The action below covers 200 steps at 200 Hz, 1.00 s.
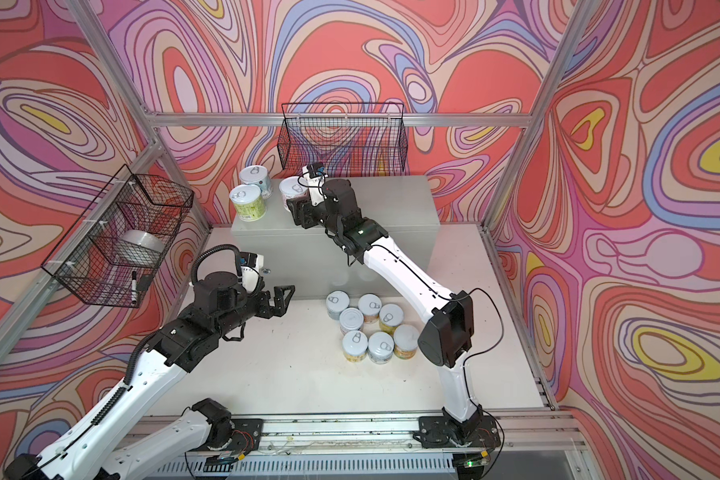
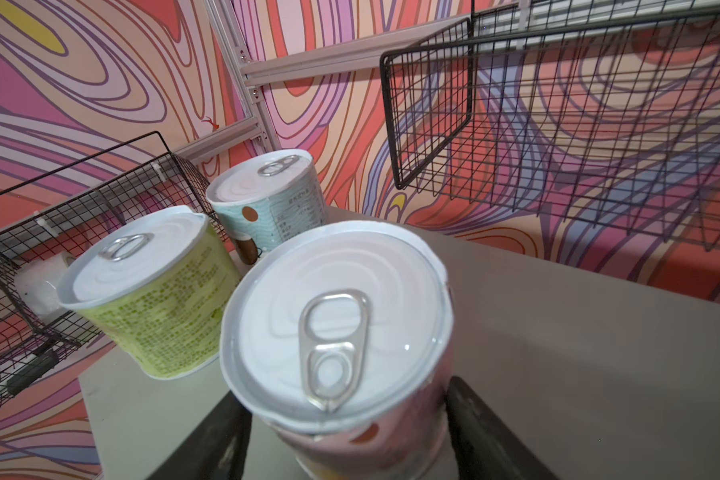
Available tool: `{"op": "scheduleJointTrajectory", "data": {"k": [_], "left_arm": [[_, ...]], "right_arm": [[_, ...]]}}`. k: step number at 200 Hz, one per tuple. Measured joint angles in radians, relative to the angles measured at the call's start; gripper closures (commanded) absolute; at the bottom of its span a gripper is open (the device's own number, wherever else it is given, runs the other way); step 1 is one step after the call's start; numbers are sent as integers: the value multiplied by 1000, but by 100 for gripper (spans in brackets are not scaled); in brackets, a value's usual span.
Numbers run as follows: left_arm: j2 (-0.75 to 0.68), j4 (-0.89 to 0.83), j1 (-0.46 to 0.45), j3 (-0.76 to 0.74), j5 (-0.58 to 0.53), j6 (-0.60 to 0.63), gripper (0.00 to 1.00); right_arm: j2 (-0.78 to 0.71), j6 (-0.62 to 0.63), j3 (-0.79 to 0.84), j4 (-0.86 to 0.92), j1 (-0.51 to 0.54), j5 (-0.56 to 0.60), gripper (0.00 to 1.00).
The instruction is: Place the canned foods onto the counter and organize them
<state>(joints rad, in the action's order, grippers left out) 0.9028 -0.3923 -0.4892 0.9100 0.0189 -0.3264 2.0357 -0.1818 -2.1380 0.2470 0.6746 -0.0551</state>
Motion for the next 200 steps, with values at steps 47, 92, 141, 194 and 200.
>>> {"op": "scheduleJointTrajectory", "data": {"k": [47,92,141,194,200], "left_arm": [[10,20,0,-3,0,1,4],[29,37,0,-19,0,2,5],[45,45,0,-29,0,11,5],[57,53,0,-32,-1,12,5],[57,53,0,-33,-1,13,5]], "right_arm": [[76,0,-103,8,0,12,25],[153,0,-209,14,0,28,25],[202,-2,-279,16,0,44,25],[258,-4,-359,18,0,48,25],[263,-5,-365,18,-2,48,25]]}}
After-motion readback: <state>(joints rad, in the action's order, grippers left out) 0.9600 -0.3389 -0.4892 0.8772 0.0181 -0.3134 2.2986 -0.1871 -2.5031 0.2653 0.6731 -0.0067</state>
